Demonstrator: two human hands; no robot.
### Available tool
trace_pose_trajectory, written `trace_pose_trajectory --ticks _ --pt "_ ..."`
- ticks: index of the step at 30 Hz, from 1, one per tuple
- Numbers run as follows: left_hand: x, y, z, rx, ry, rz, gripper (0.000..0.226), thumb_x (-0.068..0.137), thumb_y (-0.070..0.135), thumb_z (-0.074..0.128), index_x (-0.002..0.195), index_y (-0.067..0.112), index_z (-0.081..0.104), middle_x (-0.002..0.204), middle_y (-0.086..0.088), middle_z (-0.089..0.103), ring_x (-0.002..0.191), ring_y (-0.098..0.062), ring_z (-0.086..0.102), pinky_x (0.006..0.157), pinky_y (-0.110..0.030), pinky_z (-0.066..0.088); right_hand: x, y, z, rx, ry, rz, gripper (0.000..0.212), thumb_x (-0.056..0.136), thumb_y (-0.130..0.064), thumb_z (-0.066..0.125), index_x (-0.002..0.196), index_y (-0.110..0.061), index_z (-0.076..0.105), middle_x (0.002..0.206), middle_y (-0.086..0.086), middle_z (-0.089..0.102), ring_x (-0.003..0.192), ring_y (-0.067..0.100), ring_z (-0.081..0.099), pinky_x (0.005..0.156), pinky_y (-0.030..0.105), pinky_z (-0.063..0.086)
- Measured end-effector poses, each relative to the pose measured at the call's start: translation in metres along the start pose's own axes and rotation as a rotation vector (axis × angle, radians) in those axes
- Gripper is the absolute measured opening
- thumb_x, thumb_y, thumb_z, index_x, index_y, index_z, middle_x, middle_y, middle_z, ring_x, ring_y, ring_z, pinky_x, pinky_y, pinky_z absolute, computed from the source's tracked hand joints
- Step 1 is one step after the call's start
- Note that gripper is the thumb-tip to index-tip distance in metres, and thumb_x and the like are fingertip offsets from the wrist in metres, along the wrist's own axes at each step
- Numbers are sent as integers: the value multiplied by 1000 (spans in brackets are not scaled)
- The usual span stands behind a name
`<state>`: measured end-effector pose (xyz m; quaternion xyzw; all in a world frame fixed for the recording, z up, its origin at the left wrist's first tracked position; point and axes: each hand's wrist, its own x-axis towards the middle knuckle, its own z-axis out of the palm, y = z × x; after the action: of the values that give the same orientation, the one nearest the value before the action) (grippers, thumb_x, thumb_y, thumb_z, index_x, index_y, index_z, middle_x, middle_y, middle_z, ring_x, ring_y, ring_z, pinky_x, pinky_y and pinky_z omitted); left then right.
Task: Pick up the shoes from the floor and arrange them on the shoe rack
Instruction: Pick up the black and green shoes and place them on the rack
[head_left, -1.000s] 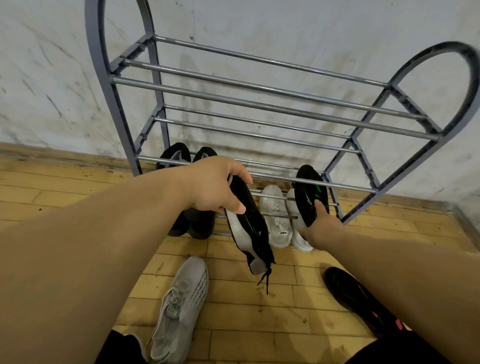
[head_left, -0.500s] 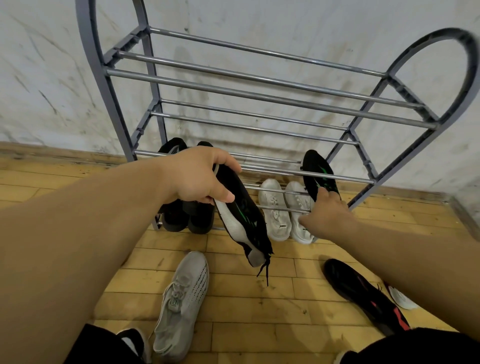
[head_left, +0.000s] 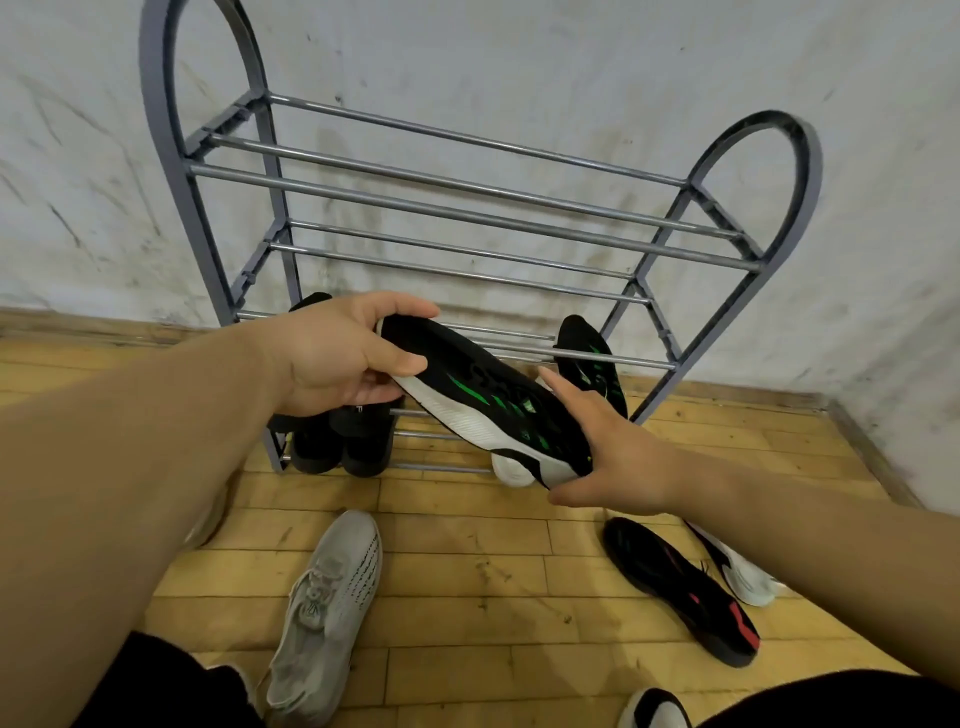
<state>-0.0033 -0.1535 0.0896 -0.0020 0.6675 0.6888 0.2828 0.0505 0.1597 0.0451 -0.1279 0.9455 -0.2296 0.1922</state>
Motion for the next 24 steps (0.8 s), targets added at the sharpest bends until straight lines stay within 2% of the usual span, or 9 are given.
trace_pose_trajectory --ticks 2,4,7,9,12,15,17,21,24 --pt "2 -1 2 6 6 -4 54 93 -12 63 122 32 68 130 -8 67 93 -20 78 69 -27 62 -1 4 -1 6 -31 4 128 75 -41 88 154 -61 -12 156 -14 28 137 15 44 108 29 42" --pt "4 -2 5 181 54 -1 54 94 -8 65 130 33 65 131 -8 64 100 -24 75 73 -30 63 1 6 0 -5 -83 0 126 78 -40 86 154 -61 -12 161 -18 26 136 7 47 106 23 42" --pt "11 -4 4 921 154 54 70 98 27 70 157 38 36 154 -7 46 129 -29 59 99 -36 53 3 13 5 -24 -177 67 118 84 -39 82 154 -62 -9 142 -20 42 95 -11 58 75 6 45" --pt "14 -3 6 1161 177 93 81 98 45 66 163 37 19 170 -8 20 151 -32 32 116 -42 35 7 21 11 -40 -192 122 115 85 -42 81 156 -59 -7 140 -16 48 90 -9 56 69 3 40" --pt "22 -6 8 1215 206 102 83 99 54 58 165 36 11 173 -8 6 158 -34 14 124 -45 23 17 30 23 -88 -138 189 113 84 -50 78 159 -53 -6 157 -5 44 117 12 57 86 15 46" --pt "35 -17 12 1352 208 83 84 99 62 52 164 39 5 174 -7 4 157 -41 10 125 -56 23 37 35 31 -108 -37 282 107 86 -56 71 162 -46 -4 142 -1 56 104 15 60 78 23 49" --pt "45 -23 17 1456 169 87 83 99 63 49 164 41 1 174 -5 2 157 -41 7 125 -59 18 56 36 36 -88 51 364 105 84 -65 67 161 -47 -2 144 6 51 108 21 57 83 30 51" --pt "67 -30 18 1615 80 90 82 103 49 49 162 43 -7 174 -4 -7 159 -38 -4 125 -58 5 99 38 46 -61 166 501 102 83 -73 58 160 -46 -3 150 17 39 130 40 48 107 50 47" --pt "80 -34 9 1655 59 68 90 101 36 53 160 45 -13 174 -3 -11 159 -37 -6 127 -58 4 129 39 45 -43 222 584 98 88 -70 55 161 -43 -4 146 22 40 128 45 46 104 54 47"
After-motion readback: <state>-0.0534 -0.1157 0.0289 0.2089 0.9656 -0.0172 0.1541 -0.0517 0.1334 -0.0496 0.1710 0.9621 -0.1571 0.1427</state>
